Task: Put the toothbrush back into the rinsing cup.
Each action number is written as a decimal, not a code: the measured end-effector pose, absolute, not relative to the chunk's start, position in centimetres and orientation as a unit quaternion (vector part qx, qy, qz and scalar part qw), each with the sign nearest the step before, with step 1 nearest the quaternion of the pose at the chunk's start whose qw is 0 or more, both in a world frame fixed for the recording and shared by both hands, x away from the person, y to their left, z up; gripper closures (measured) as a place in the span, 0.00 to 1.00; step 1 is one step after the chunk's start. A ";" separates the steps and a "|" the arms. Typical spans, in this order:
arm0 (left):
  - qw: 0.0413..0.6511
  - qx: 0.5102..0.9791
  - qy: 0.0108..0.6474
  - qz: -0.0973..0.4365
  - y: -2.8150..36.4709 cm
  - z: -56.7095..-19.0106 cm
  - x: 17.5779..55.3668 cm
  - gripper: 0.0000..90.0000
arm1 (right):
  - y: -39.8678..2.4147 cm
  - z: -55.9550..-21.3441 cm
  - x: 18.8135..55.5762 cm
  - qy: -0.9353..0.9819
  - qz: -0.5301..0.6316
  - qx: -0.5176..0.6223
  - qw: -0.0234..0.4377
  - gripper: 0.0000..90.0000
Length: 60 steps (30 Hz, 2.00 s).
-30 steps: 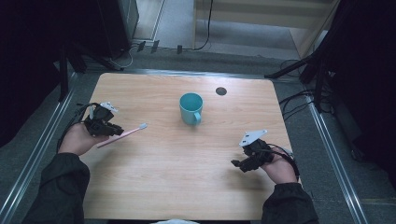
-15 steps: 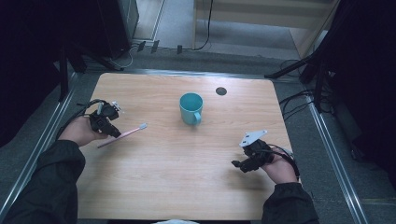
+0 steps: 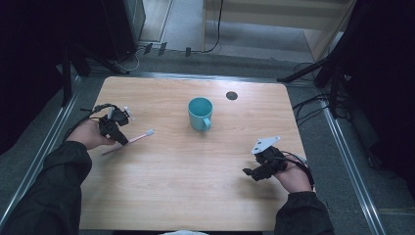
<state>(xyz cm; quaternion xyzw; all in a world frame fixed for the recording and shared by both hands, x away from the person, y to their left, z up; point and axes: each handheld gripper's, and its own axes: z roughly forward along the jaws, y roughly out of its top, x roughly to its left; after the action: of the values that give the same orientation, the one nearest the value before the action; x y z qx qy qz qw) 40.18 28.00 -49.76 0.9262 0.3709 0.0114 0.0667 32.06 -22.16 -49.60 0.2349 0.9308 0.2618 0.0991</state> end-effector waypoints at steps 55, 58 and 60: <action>0.076 0.903 0.423 -0.006 28.6 -49.1 40.8 0.88 | -22.2 -49.7 32.1 0.934 0.253 0.231 0.101 0.26; 0.089 0.899 0.429 -0.007 28.7 -48.7 40.7 0.88 | -22.2 -49.8 32.1 0.934 0.253 0.231 0.100 0.26; 0.096 0.898 0.430 -0.004 28.7 -48.4 40.6 0.88 | -22.1 -49.8 32.1 0.934 0.252 0.231 0.100 0.26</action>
<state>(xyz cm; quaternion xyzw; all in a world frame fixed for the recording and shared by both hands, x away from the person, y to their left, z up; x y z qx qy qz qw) 40.64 28.71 -48.45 0.8979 0.4295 -0.0043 0.0957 32.13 -22.15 -49.77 0.2306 0.9344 0.2524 0.0999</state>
